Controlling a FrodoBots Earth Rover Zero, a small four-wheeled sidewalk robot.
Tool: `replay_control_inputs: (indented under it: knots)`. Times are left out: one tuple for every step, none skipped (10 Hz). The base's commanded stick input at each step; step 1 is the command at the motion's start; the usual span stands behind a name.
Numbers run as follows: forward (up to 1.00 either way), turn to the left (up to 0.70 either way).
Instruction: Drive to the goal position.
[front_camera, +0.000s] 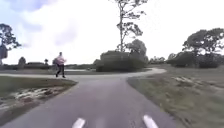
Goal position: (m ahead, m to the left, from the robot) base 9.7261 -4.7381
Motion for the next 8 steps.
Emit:
replay_control_inputs:
  knots:
    - [0.85, 0.0]
    - [0.85, 0.0]
    - [0.85, 0.0]
    - [0.85, 0.0]
    - [0.85, 0.0]
    - [0.85, 0.0]
    - [0.85, 0.0]
    - [0.85, 0.0]
